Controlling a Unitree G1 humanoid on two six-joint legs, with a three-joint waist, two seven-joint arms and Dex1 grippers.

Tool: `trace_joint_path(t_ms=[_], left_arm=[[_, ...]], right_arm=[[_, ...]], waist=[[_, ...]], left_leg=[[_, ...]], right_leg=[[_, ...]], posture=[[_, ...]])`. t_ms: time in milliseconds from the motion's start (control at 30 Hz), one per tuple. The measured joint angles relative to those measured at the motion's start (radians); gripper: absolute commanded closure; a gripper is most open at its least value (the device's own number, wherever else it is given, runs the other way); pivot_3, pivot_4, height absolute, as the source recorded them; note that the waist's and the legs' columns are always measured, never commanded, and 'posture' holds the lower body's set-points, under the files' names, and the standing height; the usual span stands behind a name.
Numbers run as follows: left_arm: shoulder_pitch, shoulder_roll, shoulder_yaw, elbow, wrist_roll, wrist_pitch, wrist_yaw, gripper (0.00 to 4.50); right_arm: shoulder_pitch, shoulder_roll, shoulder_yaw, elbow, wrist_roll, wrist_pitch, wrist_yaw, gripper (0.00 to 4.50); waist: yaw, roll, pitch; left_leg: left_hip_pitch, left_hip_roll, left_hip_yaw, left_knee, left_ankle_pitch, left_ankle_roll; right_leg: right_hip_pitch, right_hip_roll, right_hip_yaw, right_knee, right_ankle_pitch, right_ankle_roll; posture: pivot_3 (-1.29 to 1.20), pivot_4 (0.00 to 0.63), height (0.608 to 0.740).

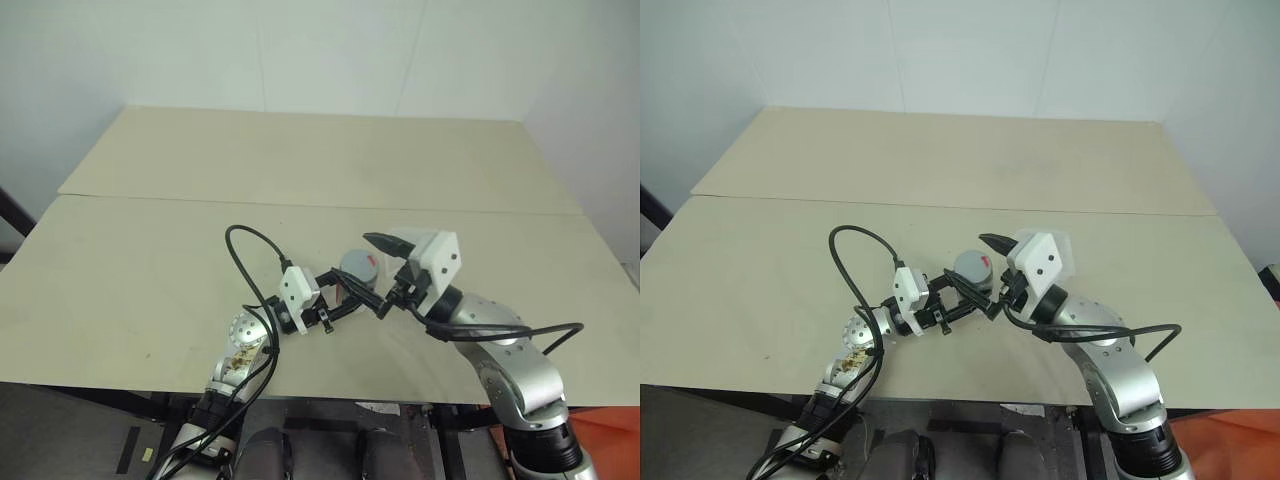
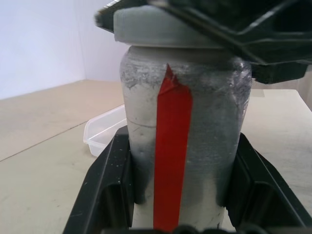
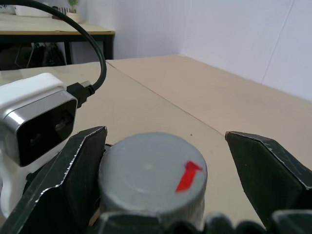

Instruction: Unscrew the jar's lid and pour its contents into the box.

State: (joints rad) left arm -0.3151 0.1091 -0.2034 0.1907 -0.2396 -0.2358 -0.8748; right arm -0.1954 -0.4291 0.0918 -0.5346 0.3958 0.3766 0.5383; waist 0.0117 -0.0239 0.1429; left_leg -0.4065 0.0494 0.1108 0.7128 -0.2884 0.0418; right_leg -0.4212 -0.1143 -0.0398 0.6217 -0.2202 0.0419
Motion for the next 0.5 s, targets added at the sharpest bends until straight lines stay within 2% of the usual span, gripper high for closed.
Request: trace_joint_path(t_ms=[500], left_arm=[[0.000, 0.000, 0.006, 0.023, 0.000, -0.002, -0.003, 2.52]], right_arm=[[0.112, -0.079, -0.085, -0.050, 0.041, -0.003, 0.051, 0.04]], waist=[[0.000, 0.000, 0.000]], left_leg=[[0.000, 0.000, 0.000, 0.000, 0.000, 0.000]], right_leg=[[0.000, 0.000, 0.000, -0.001, 0.000, 0.000]], posture=[[0.00, 0.150, 0.740]])
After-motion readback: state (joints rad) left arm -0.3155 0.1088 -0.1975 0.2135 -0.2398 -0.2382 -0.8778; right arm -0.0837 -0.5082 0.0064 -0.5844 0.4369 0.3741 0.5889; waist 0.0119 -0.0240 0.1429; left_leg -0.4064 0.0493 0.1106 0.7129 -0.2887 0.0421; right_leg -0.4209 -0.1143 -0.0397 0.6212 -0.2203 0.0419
